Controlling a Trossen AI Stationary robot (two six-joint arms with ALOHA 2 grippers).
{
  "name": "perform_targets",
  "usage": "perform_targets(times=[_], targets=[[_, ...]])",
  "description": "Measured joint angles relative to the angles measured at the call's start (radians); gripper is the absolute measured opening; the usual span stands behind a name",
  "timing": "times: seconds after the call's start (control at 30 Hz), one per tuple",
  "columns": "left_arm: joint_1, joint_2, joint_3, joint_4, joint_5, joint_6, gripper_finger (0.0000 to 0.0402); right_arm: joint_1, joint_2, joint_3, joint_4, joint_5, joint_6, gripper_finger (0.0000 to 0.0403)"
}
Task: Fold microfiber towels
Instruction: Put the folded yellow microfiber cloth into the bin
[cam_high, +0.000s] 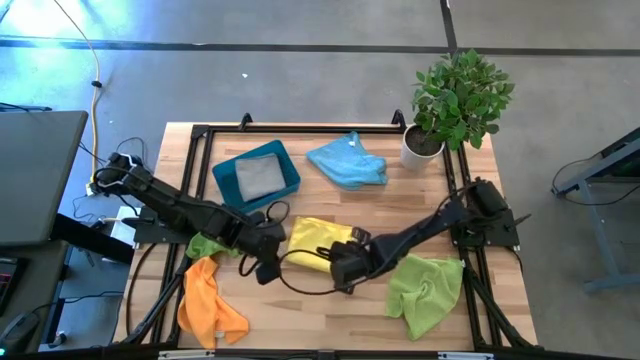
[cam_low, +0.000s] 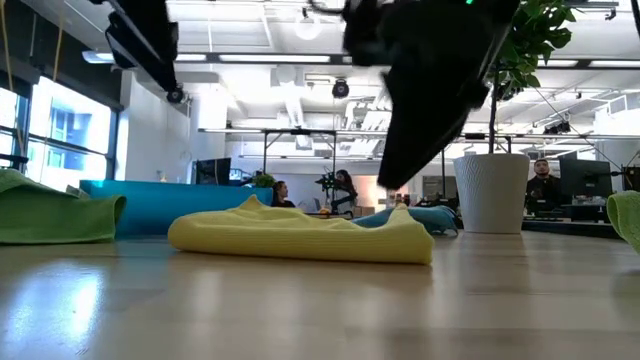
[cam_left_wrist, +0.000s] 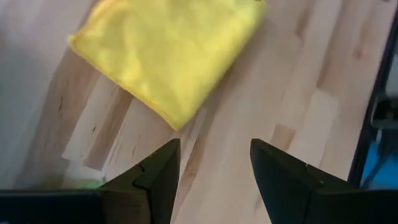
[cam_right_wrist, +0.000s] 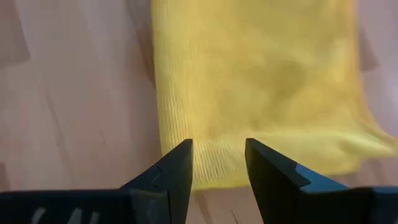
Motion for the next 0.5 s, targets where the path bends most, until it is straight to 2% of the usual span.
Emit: perform_targets(times=[0.17,0.3,0.5], targets=[[0.006,0.025,0.001,0.018,-0.086,-0.125,0.0184,0.045,-0.086,0.000,-0.112,0.083,0.053,0.0139],[0.033,0.086,0.000,0.030,-0.105,-0.187,0.0184,0.074,-0.168,0.000,-0.244,0.140,0.027,0.0139],[0.109,0.219,0.001,0.155,-0.102,-0.215,0.0184,0.101,-0.301,0.000,-0.474,0.253,0.011,0.0139]])
